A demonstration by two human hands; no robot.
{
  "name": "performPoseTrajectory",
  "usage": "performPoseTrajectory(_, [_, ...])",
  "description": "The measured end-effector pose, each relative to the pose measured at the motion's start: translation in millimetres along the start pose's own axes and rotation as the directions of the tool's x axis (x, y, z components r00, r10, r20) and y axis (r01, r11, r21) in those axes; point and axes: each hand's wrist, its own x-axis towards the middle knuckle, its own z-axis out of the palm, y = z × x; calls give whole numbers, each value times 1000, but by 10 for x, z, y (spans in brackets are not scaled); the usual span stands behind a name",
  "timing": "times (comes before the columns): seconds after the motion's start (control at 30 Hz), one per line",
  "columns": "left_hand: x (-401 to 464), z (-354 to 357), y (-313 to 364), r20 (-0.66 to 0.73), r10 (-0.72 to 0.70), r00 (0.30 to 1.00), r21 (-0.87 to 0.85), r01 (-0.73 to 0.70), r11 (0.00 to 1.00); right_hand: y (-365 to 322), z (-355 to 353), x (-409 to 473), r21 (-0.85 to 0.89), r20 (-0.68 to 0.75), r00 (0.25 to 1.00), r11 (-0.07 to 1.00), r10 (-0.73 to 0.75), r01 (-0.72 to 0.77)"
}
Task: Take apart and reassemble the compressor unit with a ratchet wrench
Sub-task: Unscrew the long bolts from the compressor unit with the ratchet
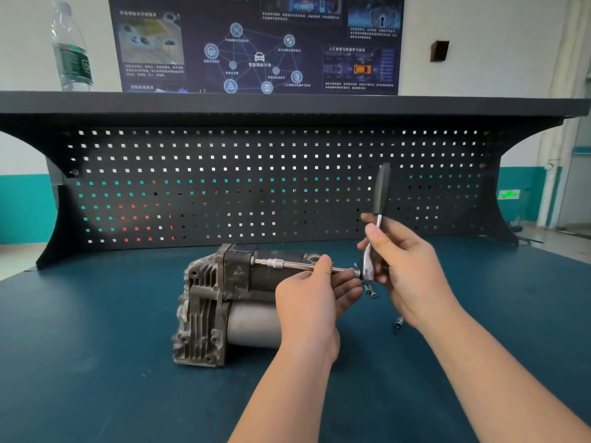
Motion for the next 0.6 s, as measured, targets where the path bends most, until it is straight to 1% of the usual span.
performPoseTrajectory(0.07, [15, -8, 6, 4, 0, 1000, -12, 0, 1000, -47, -12, -45, -144, 26, 984, 974, -174, 176])
performPoseTrajectory(0.1, [19, -9, 9, 5, 1, 1000, -14, -1, 1000, -62, -16, -65, -165, 34, 975, 961, -218, 220])
performPoseTrajectory(0.17, [15, -12, 6, 5, 8, 1000, -17, -8, 1000, -78, -13, -96, -149, 38, 973, 961, -229, 232])
performPoseTrajectory(0.37, [-16, -15, -2, 4, 2, 1000, -35, -2, 999, -50, 15, -96, -58, 18, 993, 991, -120, 121])
performPoseTrajectory(0.47, [-18, -10, 4, -3, -18, 1000, -61, 18, 998, -12, 18, -64, 47, -4, 1000, 999, -13, 13])
performPoseTrajectory(0.6, [-21, -7, 9, -6, -28, 1000, -71, 27, 997, -1, -8, -21, 159, -23, 988, 977, 149, -144])
